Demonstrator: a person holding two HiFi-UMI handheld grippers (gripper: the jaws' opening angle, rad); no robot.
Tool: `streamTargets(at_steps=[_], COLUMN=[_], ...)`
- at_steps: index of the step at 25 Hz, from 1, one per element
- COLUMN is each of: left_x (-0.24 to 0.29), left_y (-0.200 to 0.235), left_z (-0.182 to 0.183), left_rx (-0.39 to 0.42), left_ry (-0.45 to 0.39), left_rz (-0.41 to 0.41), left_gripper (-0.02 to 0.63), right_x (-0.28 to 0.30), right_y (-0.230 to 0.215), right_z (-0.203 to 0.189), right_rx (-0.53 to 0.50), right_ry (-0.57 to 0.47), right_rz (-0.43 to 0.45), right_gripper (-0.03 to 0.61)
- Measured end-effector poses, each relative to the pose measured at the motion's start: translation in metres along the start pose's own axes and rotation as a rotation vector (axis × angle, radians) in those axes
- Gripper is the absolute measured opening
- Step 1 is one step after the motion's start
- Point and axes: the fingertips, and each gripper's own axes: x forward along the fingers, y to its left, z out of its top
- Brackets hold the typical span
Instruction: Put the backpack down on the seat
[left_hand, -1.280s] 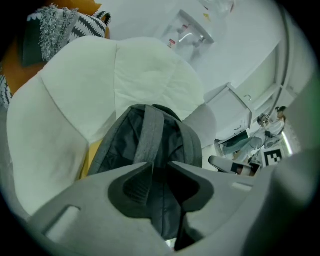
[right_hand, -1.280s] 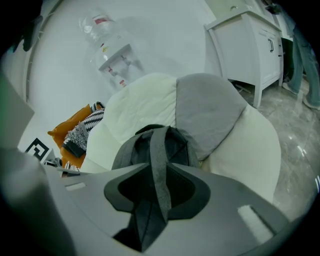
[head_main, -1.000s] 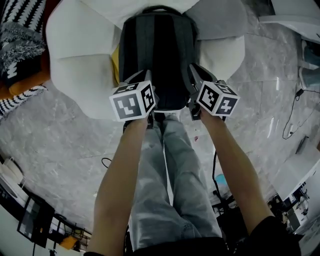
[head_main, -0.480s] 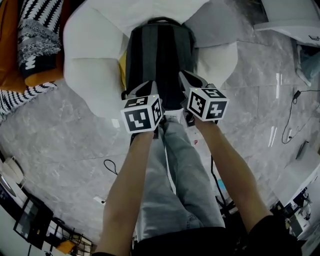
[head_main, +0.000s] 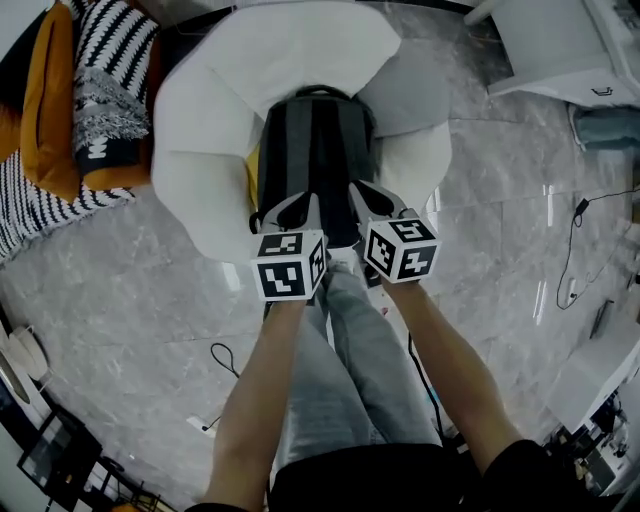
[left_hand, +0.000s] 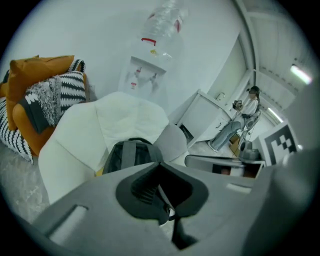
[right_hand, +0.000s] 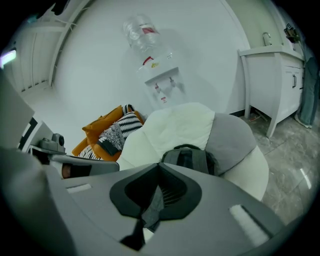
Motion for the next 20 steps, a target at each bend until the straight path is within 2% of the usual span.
streamTargets(at_steps=[5, 11, 20], left_x=[-0.027, -0.073, -0.130], left_y=[-0.015, -0.045, -0.093], left_z=[0.030, 0.064, 0.124], left_rx=[0.079, 0.070, 0.085], left_ry=[-0.032, -0.106, -0.228], left_rz=[-0.020, 0.003, 0.004], left_gripper=[0.000, 0.000, 0.000], right_x=[-0.019, -0.071, -0.134], right_y=[0.022, 0.039, 0.074], right_z=[0.035, 0.085, 0.153], right_rx=[-0.007, 0.085, 0.024], right_ry=[-0.027, -0.129, -0.243], right_rz=[0.011, 0.022, 0.050], right_gripper=[0.006, 0.006, 0.006])
